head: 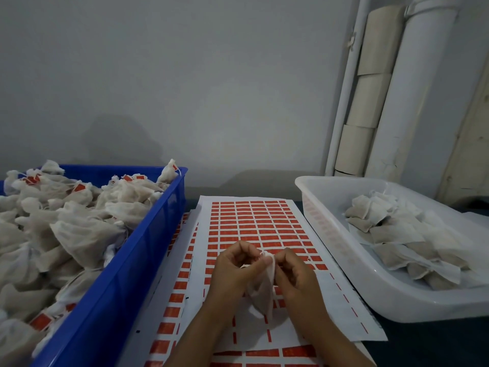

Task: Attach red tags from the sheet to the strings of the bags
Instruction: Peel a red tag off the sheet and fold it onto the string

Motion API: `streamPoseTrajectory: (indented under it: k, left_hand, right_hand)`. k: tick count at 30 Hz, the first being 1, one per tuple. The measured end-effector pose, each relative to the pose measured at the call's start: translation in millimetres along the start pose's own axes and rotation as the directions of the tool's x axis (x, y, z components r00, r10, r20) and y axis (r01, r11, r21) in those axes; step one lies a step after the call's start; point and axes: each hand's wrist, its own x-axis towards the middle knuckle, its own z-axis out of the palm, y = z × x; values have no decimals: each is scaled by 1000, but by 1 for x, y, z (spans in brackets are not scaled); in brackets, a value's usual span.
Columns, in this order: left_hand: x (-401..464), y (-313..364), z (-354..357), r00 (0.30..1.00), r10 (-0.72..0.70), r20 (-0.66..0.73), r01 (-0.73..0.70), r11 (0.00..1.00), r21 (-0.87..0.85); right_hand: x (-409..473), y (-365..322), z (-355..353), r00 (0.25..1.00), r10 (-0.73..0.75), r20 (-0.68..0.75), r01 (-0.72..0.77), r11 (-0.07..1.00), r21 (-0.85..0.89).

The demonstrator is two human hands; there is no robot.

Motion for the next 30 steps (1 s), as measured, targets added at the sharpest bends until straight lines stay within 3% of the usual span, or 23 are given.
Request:
streamPoseTrajectory:
  k: [5,12,18,25,30]
  left_hand:
    - [1,-4,1,1000,-20,3,20,1000,-8]
    - [1,-10,3,992,73,-102,-52,978,200]
    - [0,-13,4,975,183,-123,-131,931,340]
    - [-1,-12,4,985,174,-23,-159,941,300]
    - [1,-13,3,986,168,-18,-155,943,294]
  right_hand:
    - [-1,2,2,999,27,-45,-30,997,-68]
    - [1,10,2,992,9,-128,-38,972,-231]
    - [2,11,2,991,-11,-130,-16,980,-200]
    - [1,8,2,998,35,-61,-34,999,14]
    - [3,9,0,996,54,-71,-51,998,47]
